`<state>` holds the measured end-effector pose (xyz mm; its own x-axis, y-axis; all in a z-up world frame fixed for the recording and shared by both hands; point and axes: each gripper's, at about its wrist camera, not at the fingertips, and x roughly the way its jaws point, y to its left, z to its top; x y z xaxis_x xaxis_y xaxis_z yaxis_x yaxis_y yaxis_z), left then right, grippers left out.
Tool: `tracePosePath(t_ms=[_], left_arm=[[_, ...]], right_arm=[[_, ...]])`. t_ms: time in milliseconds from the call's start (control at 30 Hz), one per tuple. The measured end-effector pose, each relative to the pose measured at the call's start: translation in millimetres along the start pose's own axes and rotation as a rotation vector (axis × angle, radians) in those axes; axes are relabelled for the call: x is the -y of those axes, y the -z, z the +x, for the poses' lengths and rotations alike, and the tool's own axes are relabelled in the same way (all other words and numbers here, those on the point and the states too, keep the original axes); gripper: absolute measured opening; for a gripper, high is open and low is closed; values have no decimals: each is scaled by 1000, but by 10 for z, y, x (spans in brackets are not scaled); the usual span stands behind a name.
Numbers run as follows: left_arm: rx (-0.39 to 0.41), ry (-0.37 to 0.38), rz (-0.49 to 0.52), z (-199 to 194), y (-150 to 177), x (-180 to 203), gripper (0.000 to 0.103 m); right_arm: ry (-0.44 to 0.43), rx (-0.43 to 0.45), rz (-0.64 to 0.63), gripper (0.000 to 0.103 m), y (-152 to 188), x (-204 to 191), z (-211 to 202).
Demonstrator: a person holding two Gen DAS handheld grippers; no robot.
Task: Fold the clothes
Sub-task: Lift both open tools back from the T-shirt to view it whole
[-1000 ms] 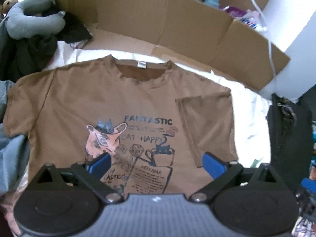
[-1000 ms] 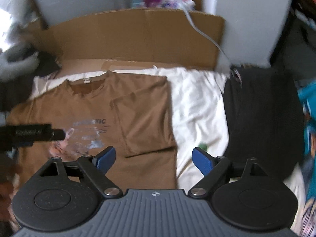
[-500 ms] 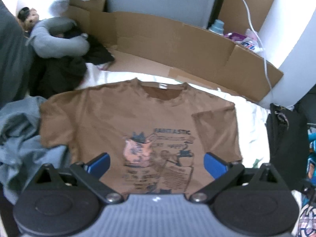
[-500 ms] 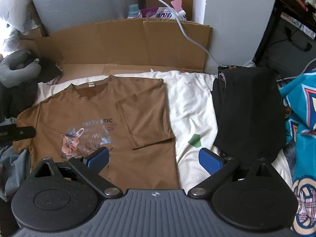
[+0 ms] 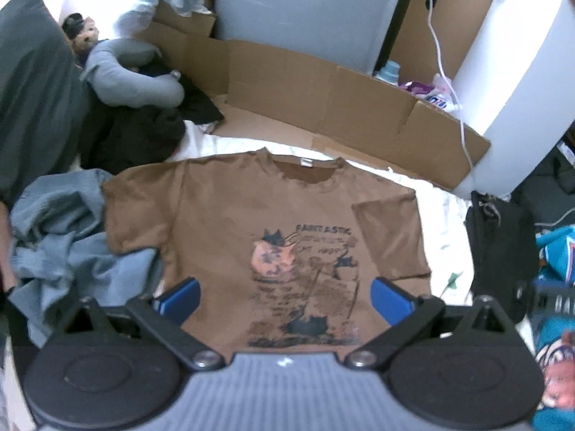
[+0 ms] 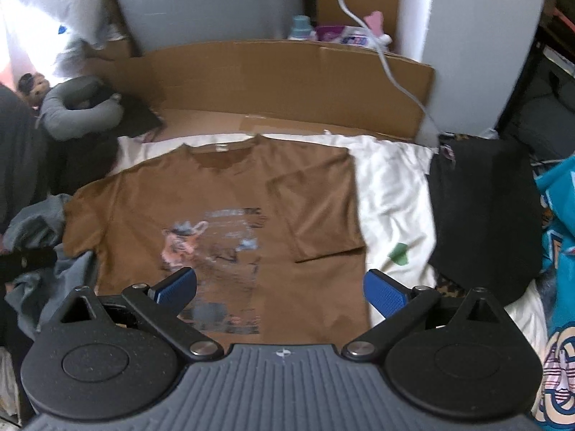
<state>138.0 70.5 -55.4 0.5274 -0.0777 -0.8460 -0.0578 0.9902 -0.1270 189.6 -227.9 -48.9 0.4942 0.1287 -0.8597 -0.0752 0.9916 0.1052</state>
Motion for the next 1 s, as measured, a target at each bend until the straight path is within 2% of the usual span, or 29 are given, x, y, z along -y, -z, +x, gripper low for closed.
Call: tracePosePath(t_ms=[200, 367, 467, 600, 767, 1000], left_arm=[[-21, 29, -5, -227, 271, -340, 102], [-16, 12, 28, -424, 444, -594, 102], [-7, 6, 77, -536, 485, -671, 102], [26, -5, 77, -676, 523, -815, 102], [42, -29, 30, -698, 561, -1051, 102], [59, -62, -39, -527, 573, -1347, 102]], right_arm=[[-22, -25, 7, 102, 37, -216, -109], [-1, -22, 5, 102, 116, -434, -298], [-39, -5, 23, 102, 119, -500, -447], [-89, 14, 35, 102, 159, -552, -565], [-69, -53, 6, 102, 354, -629, -441], [-105, -137, -88, 102, 625, -885, -216]])
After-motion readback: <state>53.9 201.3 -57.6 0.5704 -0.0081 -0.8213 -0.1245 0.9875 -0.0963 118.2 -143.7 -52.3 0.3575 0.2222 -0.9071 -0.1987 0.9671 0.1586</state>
